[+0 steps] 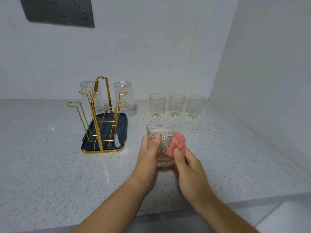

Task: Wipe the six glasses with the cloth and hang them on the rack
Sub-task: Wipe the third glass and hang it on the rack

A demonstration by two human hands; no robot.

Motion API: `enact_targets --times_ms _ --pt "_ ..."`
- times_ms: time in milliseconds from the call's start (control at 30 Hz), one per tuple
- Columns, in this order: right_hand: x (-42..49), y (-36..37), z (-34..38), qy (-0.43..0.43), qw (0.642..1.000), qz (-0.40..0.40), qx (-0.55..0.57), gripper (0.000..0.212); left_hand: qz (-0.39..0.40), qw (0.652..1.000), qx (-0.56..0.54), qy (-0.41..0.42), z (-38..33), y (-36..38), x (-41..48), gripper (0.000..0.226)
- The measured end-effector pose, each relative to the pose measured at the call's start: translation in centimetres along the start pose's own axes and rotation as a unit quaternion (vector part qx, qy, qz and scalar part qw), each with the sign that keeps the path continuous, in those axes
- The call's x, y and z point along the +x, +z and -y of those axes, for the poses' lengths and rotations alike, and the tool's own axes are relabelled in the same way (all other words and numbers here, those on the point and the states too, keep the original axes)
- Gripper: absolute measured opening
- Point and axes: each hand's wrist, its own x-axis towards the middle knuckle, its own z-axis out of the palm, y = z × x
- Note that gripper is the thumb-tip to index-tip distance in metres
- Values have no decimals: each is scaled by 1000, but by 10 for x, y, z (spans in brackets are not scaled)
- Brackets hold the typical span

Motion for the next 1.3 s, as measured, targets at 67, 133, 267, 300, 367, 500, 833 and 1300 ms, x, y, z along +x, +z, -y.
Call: enact_targets --times_ms 67,133,267,300,367,500,833,1300 --pt "-5 -4 1 -12 1000 7 2 31 -4 1000 12 1 -2 2 -2 70" --pt "-8 -6 12 -17 1000 19 6 54 -4 1000 25 4 -5 6 -6 74" --pt "6 -9 37 -13 1000 -5 -14 60 11 999 37 4 -16 17 -15 64" --pt "11 -10 43 -11 1000 -21 -9 58 18 999 38 -1 -18 20 -18 58" --pt "19 -11 51 -10 999 -40 7 56 32 999 36 -13 -22 27 -22 54" --pt "-1 -5 53 -44 998 14 -36 52 -8 999 37 13 -38 34 -33 66" --pt "1 -6 48 -100 993 34 -56 55 5 999 12 -53 -38 34 -56 51" --pt "-19 -4 46 -162 978 28 -125 55 21 998 -21 -61 -50 30 -56 78"
